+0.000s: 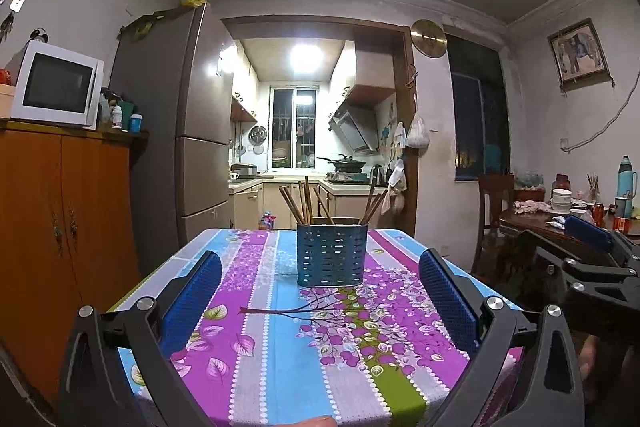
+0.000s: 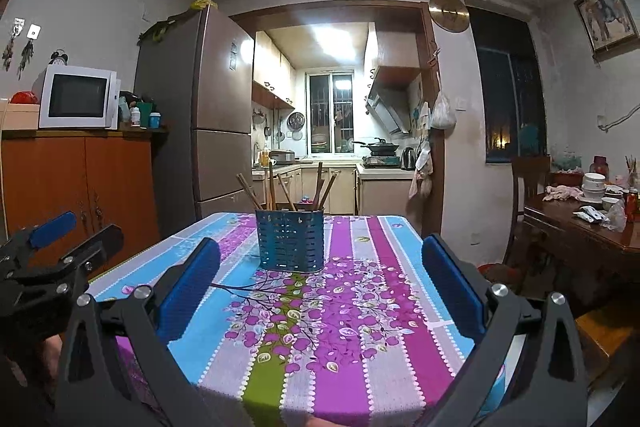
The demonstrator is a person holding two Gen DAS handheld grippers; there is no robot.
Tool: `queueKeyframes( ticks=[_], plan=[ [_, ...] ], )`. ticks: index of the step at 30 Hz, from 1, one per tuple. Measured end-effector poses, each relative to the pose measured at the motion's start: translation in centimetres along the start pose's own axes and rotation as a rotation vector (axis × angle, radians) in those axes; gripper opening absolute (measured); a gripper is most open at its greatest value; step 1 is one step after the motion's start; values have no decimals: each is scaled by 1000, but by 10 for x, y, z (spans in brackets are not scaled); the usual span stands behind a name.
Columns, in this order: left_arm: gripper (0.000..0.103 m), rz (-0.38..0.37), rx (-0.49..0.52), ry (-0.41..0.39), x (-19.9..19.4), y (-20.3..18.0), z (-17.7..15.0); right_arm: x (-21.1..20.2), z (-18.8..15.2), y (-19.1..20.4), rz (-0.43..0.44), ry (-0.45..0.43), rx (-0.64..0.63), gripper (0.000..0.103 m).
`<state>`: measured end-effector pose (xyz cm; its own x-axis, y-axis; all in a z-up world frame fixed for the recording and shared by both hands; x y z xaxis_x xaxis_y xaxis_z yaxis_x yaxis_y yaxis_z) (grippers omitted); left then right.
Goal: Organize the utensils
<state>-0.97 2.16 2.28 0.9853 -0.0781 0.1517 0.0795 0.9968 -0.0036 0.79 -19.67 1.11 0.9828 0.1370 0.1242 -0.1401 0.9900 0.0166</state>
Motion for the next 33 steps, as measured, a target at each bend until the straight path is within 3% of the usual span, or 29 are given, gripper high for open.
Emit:
queueKeyframes(
  ticks=[33],
  plan=[
    [98, -13, 15, -12, -10, -6, 7, -13, 4, 2, 1, 2, -13, 98]
  ],
)
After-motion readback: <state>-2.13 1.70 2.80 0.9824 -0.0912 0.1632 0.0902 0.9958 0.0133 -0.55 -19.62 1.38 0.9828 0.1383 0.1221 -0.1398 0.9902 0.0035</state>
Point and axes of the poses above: each gripper's, at about its wrist camera, not at the fingertips, and x roughly the way its jaws point, y to its left, z to its top, the point moved 3 cm from there along x, roughly the way its jaws point, and after that the axes turned 12 degrees about -y, right-handed, at the moved point
